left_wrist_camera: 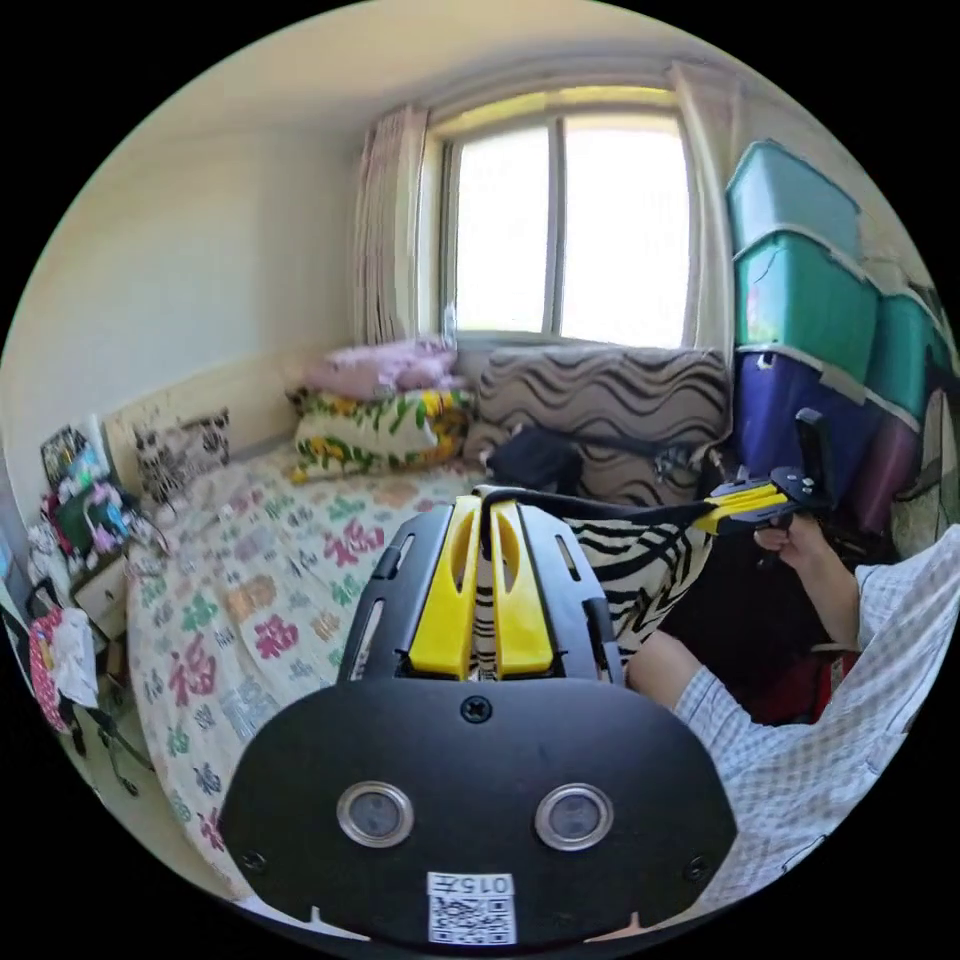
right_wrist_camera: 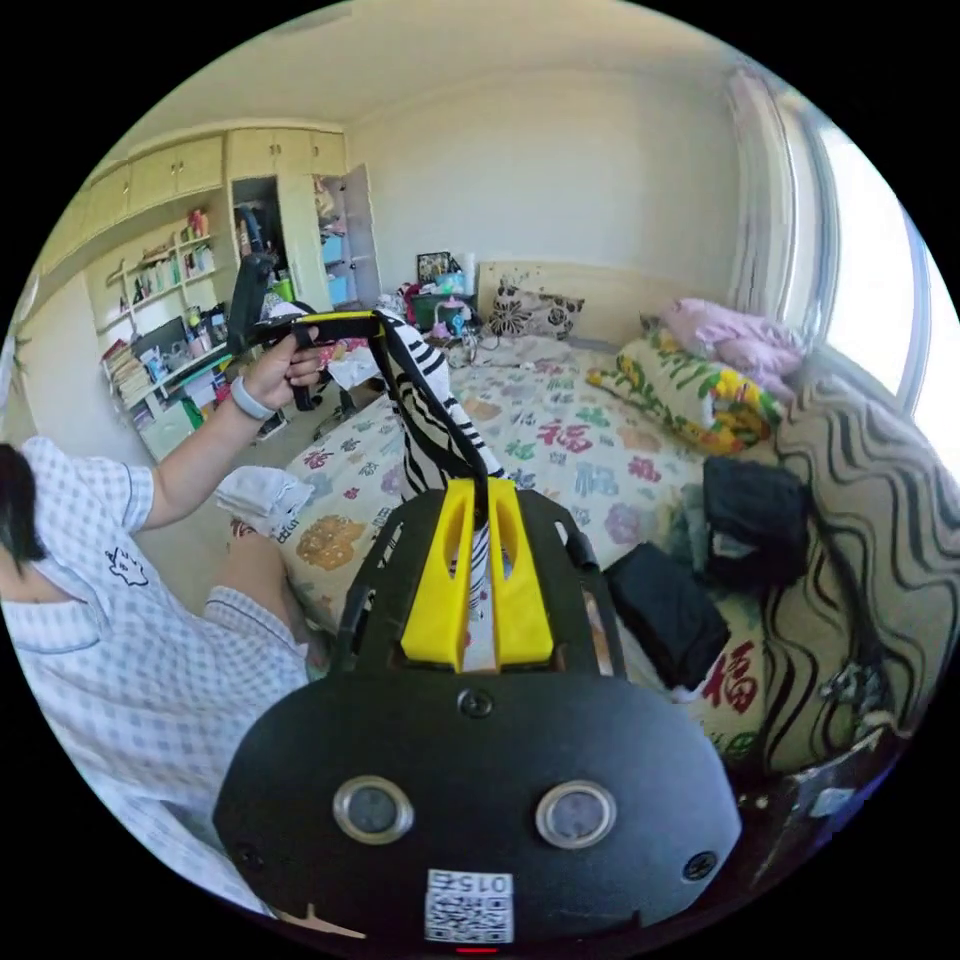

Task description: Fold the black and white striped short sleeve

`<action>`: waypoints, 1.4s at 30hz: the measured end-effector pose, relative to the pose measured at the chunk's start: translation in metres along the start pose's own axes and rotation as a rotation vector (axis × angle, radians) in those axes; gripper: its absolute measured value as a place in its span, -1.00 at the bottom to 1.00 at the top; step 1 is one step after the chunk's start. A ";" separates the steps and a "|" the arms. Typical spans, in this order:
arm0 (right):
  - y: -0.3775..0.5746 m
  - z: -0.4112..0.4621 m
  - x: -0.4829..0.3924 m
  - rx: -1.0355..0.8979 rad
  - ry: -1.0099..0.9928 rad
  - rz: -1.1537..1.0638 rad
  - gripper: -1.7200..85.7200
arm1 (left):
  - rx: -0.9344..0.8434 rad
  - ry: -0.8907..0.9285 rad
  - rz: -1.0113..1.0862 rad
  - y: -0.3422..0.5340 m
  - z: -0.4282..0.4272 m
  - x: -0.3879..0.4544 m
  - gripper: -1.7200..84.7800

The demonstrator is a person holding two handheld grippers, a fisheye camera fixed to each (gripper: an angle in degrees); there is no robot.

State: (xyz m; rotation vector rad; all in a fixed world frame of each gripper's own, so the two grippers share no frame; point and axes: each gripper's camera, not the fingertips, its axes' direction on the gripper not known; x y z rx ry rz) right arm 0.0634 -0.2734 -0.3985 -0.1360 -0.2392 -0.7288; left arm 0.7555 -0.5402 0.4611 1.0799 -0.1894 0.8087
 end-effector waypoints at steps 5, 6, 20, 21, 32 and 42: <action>-0.065 -0.100 -0.093 0.138 0.134 -0.237 -0.95 | 0.260 -0.135 0.117 -0.076 -0.157 0.061 -0.96; -0.076 -0.120 -0.115 0.170 0.154 -0.276 -0.95 | 0.311 -0.178 0.144 -0.091 -0.191 0.075 -0.96; -0.119 -0.214 -0.266 0.344 0.169 -0.493 -0.96 | 0.529 -0.503 0.307 -0.139 -0.389 0.160 -0.95; -0.123 -0.209 -0.268 0.342 0.165 -0.501 -0.96 | 0.526 -0.524 0.312 -0.141 -0.390 0.156 -0.95; -0.217 -0.019 -0.180 0.165 0.156 -0.404 -0.94 | 0.261 -0.577 0.210 -0.195 -0.270 -0.016 -0.94; -0.292 0.310 -0.033 -0.113 -0.037 -0.031 -0.85 | -0.088 -0.371 -0.341 -0.167 -0.007 -0.358 -0.79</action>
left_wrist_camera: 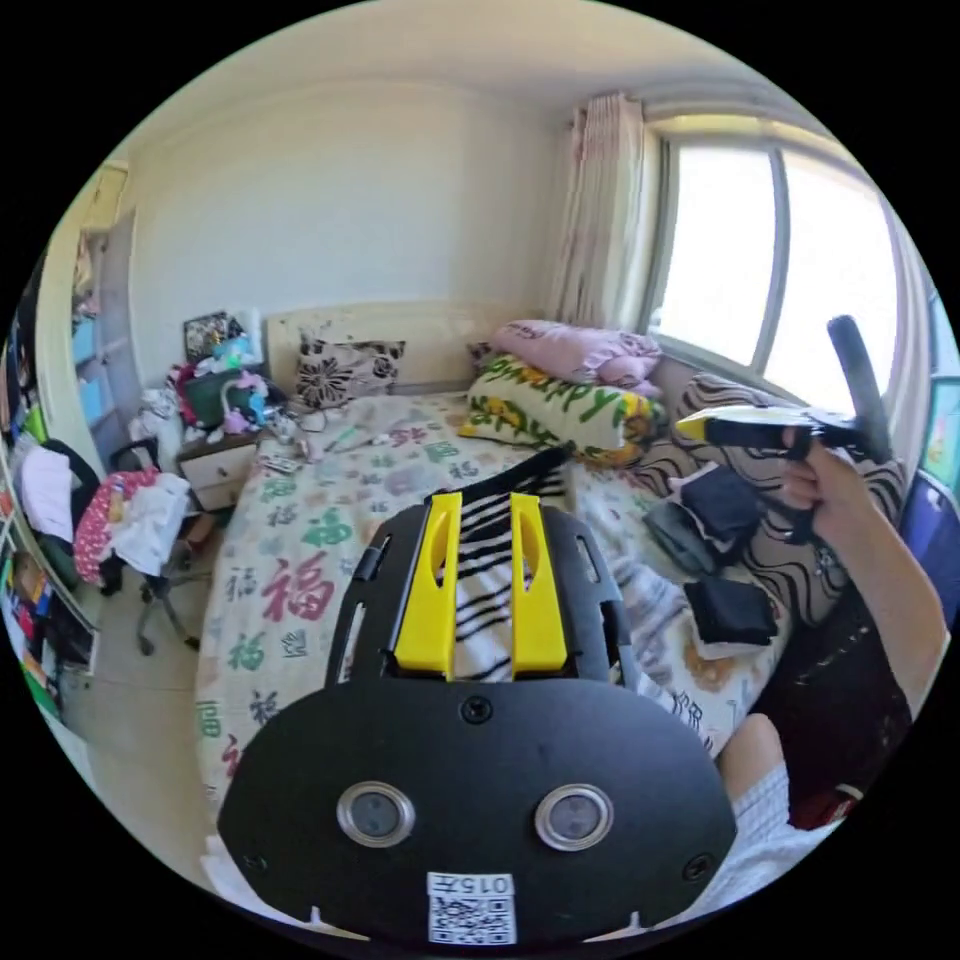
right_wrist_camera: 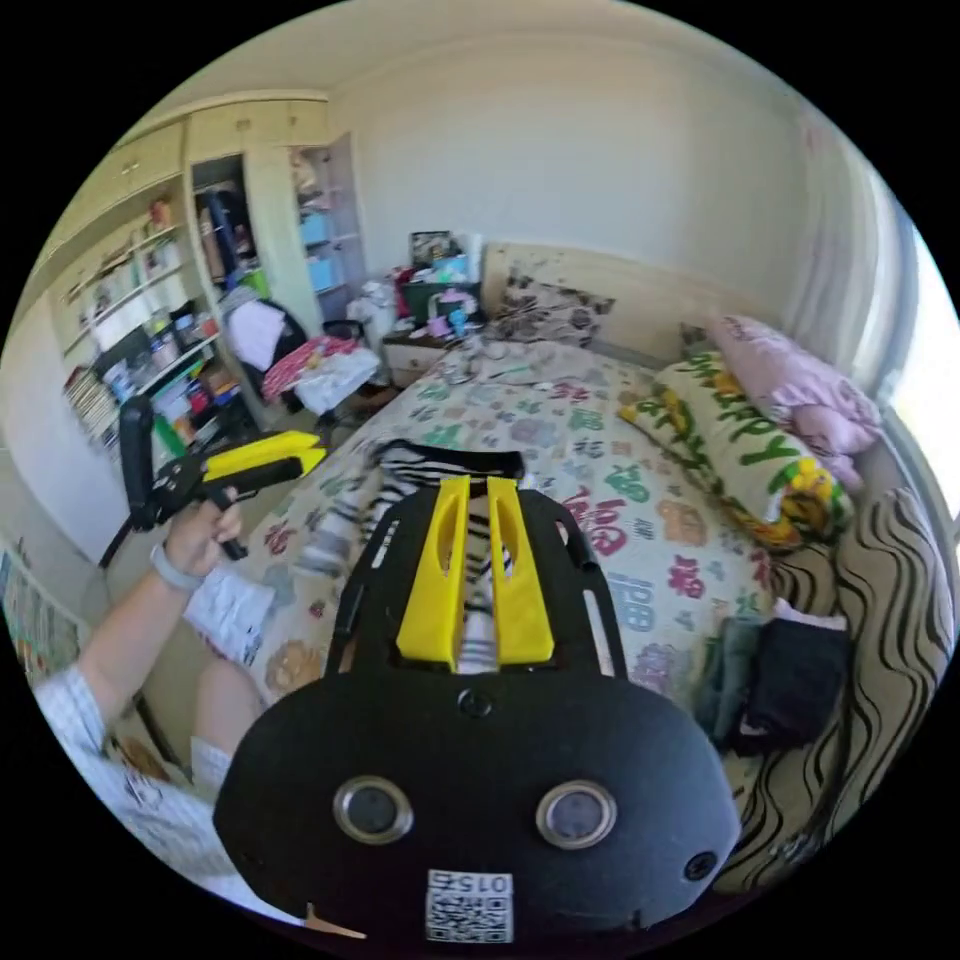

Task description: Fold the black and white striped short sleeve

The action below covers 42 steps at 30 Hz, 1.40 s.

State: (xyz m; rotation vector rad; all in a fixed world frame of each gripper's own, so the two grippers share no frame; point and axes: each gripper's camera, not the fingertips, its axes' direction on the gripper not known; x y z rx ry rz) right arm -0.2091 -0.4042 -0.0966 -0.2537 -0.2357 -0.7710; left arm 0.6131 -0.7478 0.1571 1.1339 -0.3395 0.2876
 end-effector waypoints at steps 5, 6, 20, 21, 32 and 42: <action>0.131 0.076 0.028 -0.221 -0.118 -0.152 -0.82 | -0.213 0.078 0.047 0.132 0.033 -0.036 -0.78; 0.173 0.090 0.042 -0.283 -0.128 -0.146 -0.81 | -0.317 0.109 0.014 0.173 0.043 -0.045 -0.77; 0.413 0.149 0.197 -0.602 -0.248 0.380 -0.76 | -0.881 0.210 -0.350 0.324 0.148 -0.121 -0.90; 0.410 0.144 0.198 -0.586 -0.218 0.337 -0.76 | -0.801 0.252 -0.394 0.309 0.128 -0.140 -0.92; 0.426 0.154 0.216 -0.648 -0.219 0.183 -0.73 | -0.530 0.036 -0.579 0.249 -0.009 -0.307 -0.94; 0.414 0.166 0.262 -0.689 -0.143 0.235 -0.87 | -0.520 0.078 -0.599 0.221 -0.010 -0.342 -0.93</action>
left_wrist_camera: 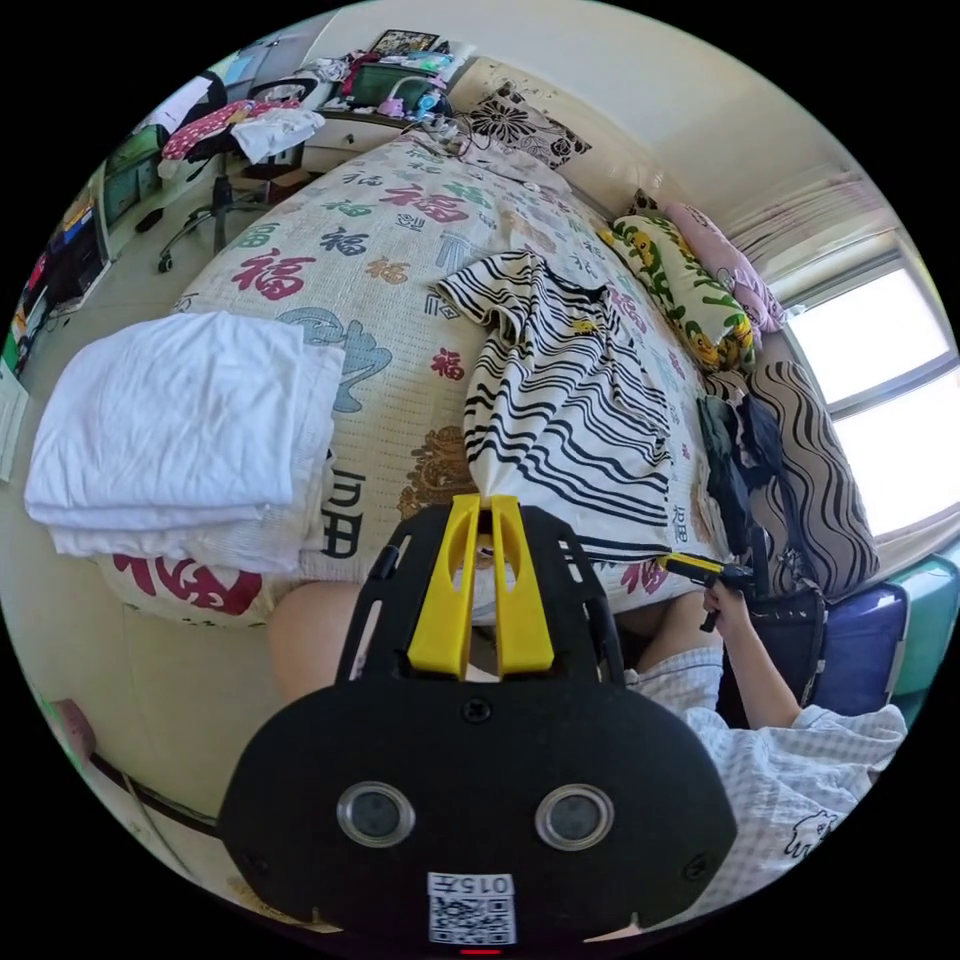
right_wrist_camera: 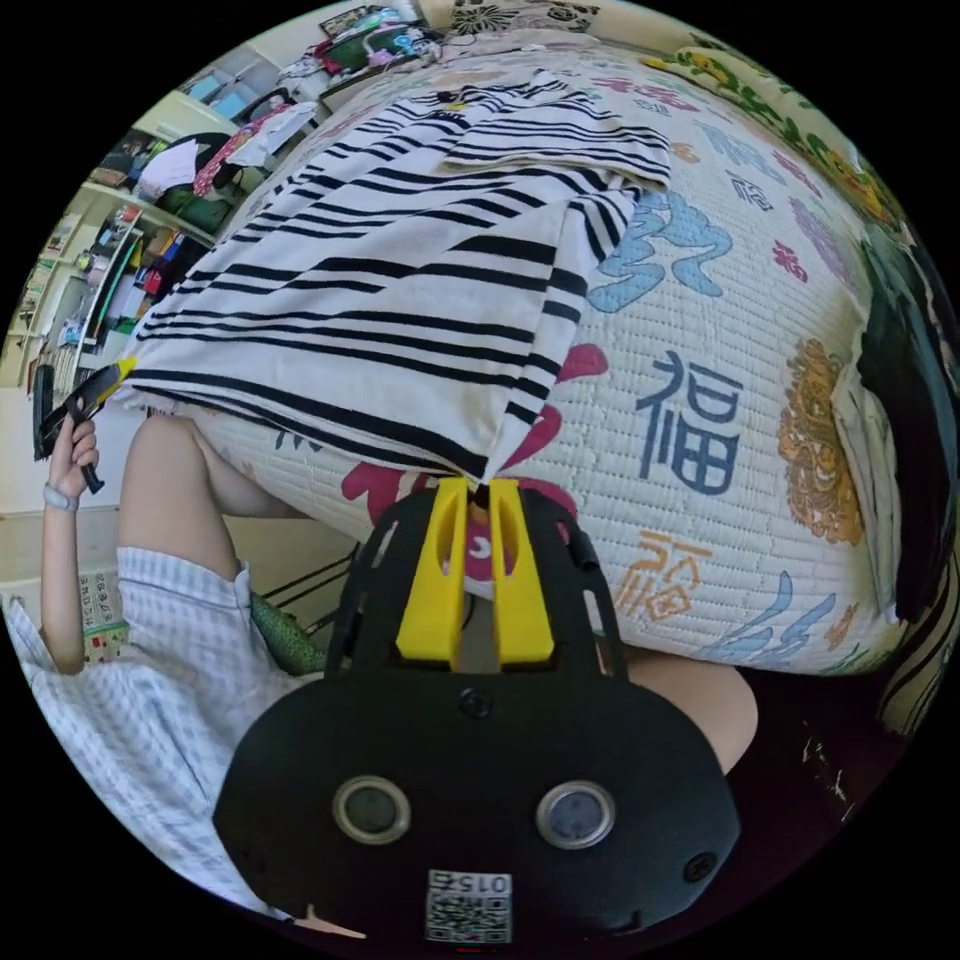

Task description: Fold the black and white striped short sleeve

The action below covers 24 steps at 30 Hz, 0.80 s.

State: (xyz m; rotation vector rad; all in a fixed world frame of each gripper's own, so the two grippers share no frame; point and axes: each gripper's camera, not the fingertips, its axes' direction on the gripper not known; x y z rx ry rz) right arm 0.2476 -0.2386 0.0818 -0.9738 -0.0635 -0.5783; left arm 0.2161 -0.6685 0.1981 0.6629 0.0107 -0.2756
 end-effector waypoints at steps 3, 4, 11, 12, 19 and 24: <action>0.020 -0.033 0.036 0.062 -0.130 0.066 -0.89 | -0.021 0.022 0.020 -0.007 -0.006 0.001 -0.90; 0.034 -0.050 0.058 0.111 -0.213 0.115 -0.90 | -0.044 0.019 0.035 -0.009 -0.006 0.002 -0.88; 0.104 -0.123 0.179 0.273 -0.360 0.367 -0.94 | -0.181 -0.074 0.125 -0.005 0.008 0.016 -0.78; 0.108 -0.131 0.189 0.258 -0.313 0.372 -0.94 | -0.234 -0.076 0.144 -0.004 0.019 0.020 -0.78; 0.111 -0.161 0.203 0.217 -0.226 0.349 -0.93 | -0.378 -0.042 0.072 -0.018 0.077 0.015 -0.76; 0.122 -0.173 0.200 0.200 -0.234 0.331 -0.93 | -0.495 -0.052 0.042 -0.024 0.130 0.017 -0.88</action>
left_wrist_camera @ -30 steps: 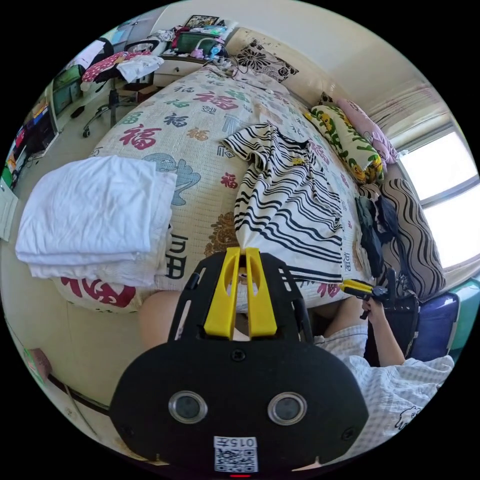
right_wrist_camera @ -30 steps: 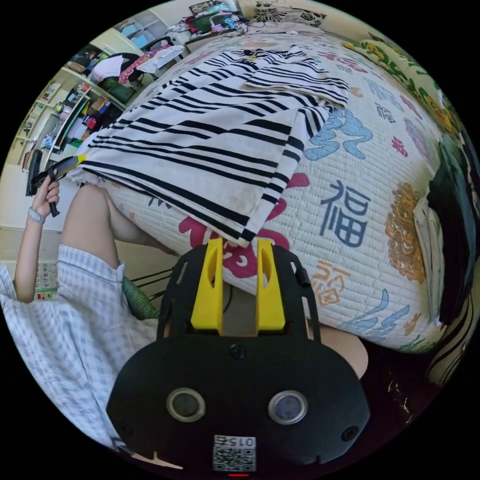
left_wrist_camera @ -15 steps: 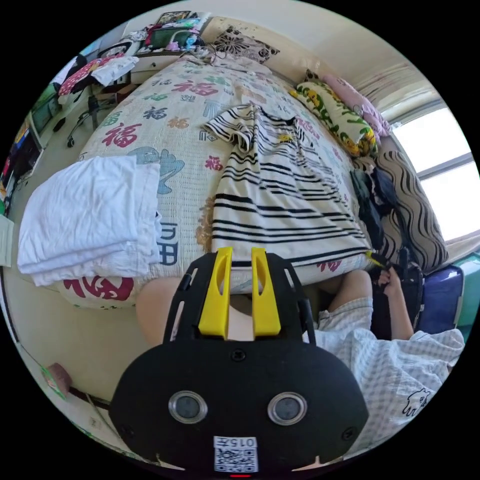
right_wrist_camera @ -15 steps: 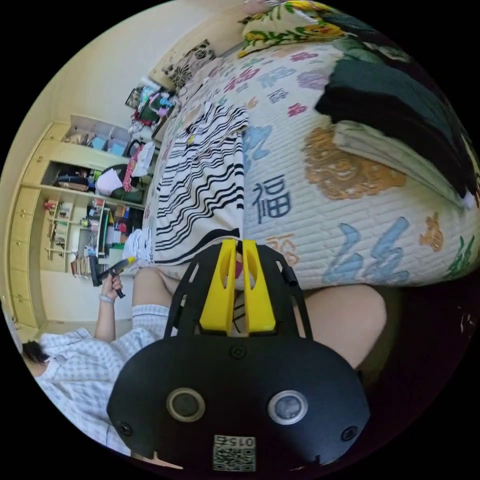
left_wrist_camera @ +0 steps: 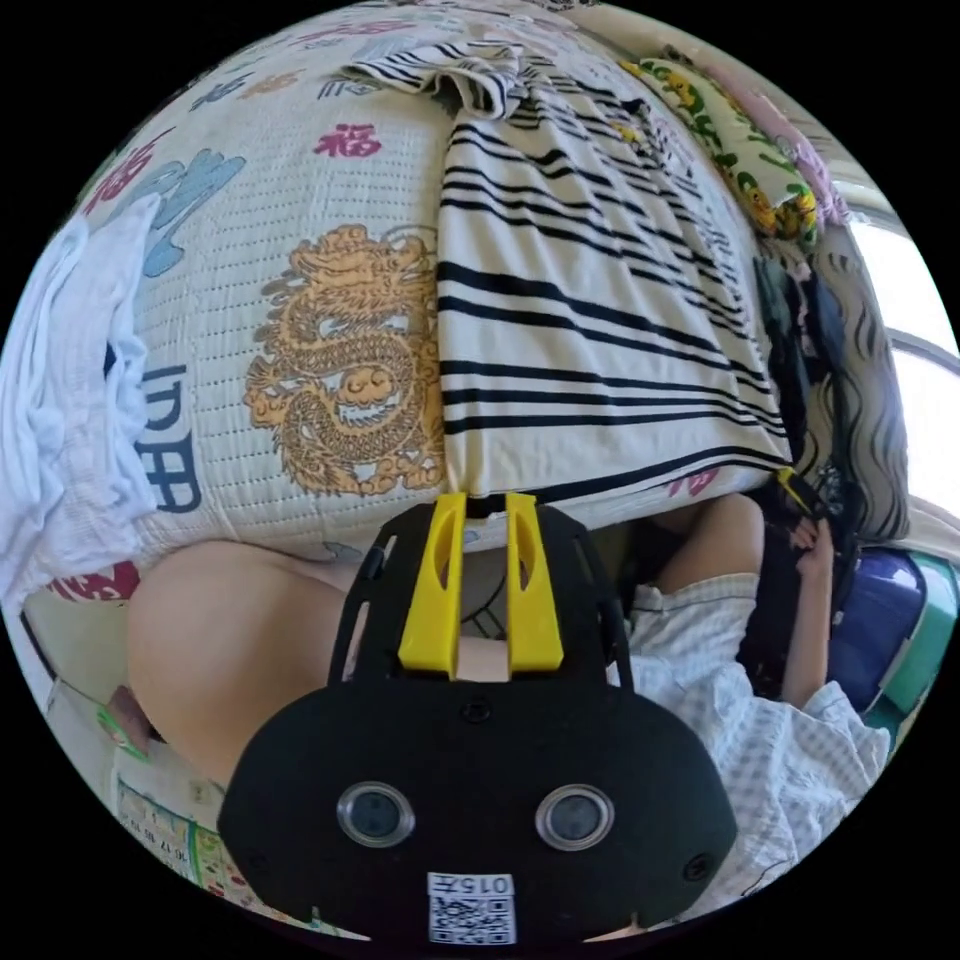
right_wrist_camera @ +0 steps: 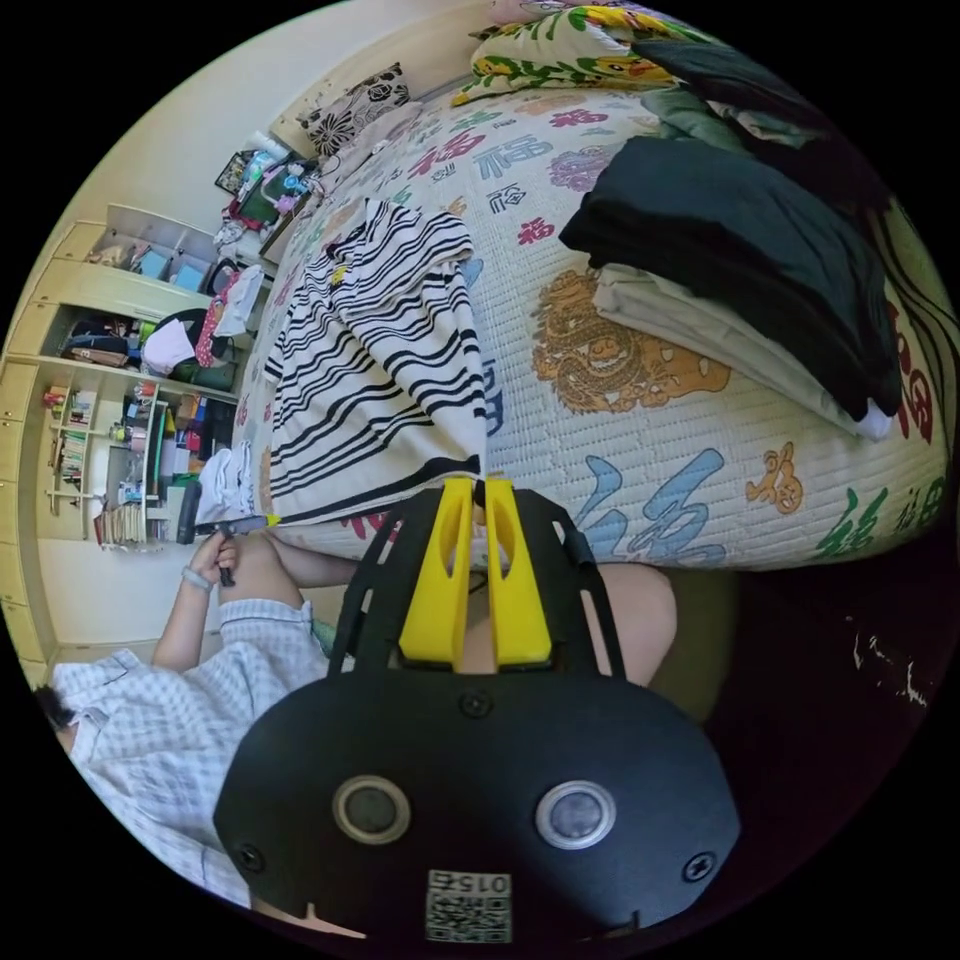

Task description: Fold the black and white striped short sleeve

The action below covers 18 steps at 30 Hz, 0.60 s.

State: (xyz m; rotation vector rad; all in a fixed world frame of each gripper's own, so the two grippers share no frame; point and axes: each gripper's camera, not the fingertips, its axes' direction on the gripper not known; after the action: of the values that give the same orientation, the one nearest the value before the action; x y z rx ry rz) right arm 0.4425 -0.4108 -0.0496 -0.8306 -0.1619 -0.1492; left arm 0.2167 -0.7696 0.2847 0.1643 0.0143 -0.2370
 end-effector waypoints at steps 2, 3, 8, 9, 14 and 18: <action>0.004 -0.009 0.002 0.008 -0.043 0.014 -0.93 | -0.017 -0.036 0.020 -0.005 0.003 0.003 -0.93; 0.004 -0.016 0.003 0.015 -0.073 0.025 -0.93 | -0.029 -0.022 0.046 -0.008 0.000 0.004 -0.94; -0.030 -0.066 -0.012 0.077 -0.216 0.011 -0.95 | 0.279 0.385 -0.021 -0.035 -0.103 -0.044 -0.97; -0.052 -0.085 -0.028 0.104 -0.231 -0.025 -0.95 | 0.397 0.448 -0.029 -0.050 -0.149 -0.051 -0.97; -0.148 -0.197 -0.132 0.300 -0.262 -0.180 -0.95 | 0.784 0.391 0.058 -0.098 -0.358 -0.004 -0.97; -0.172 -0.297 -0.219 0.458 -0.239 -0.287 -0.94 | 1.019 0.364 0.151 -0.071 -0.491 0.047 -0.97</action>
State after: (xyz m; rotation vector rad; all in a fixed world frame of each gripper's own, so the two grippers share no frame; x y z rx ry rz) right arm 0.2205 -0.7307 -0.1665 -0.3624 -0.5213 -0.2706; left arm 0.2483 -0.7678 -0.2130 1.2175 0.2444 -0.0406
